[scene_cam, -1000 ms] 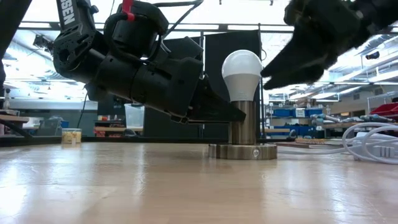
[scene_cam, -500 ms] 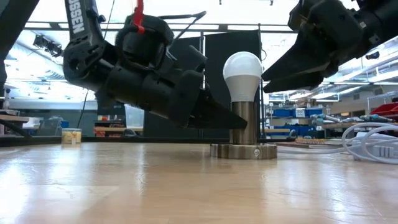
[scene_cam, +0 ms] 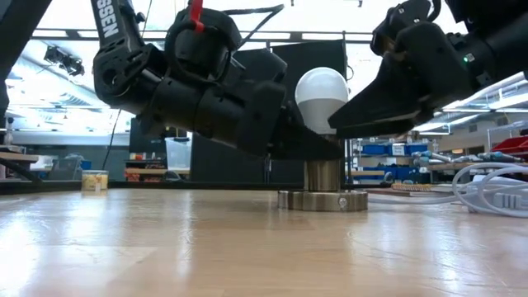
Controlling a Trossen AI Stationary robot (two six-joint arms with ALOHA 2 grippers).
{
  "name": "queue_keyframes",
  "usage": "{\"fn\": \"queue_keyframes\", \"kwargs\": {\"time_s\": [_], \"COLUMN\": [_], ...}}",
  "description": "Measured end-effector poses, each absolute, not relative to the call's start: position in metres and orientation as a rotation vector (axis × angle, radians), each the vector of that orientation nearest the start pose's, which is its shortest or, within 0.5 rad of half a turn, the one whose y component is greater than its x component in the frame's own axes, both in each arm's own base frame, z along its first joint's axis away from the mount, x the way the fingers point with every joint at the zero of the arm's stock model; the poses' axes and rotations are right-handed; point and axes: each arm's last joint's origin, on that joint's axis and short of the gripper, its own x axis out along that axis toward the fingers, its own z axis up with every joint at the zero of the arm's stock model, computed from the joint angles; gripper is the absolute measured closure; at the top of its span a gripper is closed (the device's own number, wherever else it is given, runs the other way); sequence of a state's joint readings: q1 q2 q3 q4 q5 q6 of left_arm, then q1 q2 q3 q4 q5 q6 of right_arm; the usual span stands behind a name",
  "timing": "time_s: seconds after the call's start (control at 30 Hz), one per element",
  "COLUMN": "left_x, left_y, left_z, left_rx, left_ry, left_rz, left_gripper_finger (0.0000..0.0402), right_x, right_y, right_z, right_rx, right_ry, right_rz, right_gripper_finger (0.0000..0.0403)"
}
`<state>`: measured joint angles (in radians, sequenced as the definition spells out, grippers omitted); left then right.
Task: Screw lightbulb
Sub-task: Remove the light bulb from the lamp
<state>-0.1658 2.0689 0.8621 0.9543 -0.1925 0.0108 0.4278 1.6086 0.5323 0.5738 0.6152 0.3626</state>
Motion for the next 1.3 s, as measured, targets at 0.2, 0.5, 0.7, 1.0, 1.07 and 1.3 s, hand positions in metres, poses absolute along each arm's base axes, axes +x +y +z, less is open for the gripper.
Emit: {"fn": "queue_keyframes", "kwargs": {"time_s": [0.2,0.5,0.7,1.0,1.07,1.3], "left_x": [0.378,0.378,0.377,0.377,0.377,0.377], "left_y": [-0.059,-0.062,-0.062,-0.062,-0.062,-0.061], "left_z": [0.103,0.103,0.103,0.103,0.103,0.103], "left_rx": [0.032,0.029,0.02,0.018,0.018,0.019], "left_ry": [0.258,0.257,0.254,0.254,0.253,0.252], "left_rz": [0.026,0.021,0.034,0.041,0.042,0.049], "left_gripper_finger": [0.022,0.0218,0.0219,0.0219,0.0219,0.0219], "right_x": [0.263,0.268,0.273,0.281,0.282,0.284], "right_y": [0.101,0.1,0.09,0.07,0.067,0.065], "right_z": [0.138,0.146,0.147,0.149,0.149,0.151], "right_rx": [0.112,0.064,0.059,0.035,0.04,0.03], "right_ry": [0.349,0.288,0.295,0.293,0.293,0.273], "right_rz": [-0.28,-0.248,-0.193,-0.144,-0.132,-0.121], "right_gripper_finger": [0.007,0.0068,0.0067,0.0066,0.0066,0.0071]}}
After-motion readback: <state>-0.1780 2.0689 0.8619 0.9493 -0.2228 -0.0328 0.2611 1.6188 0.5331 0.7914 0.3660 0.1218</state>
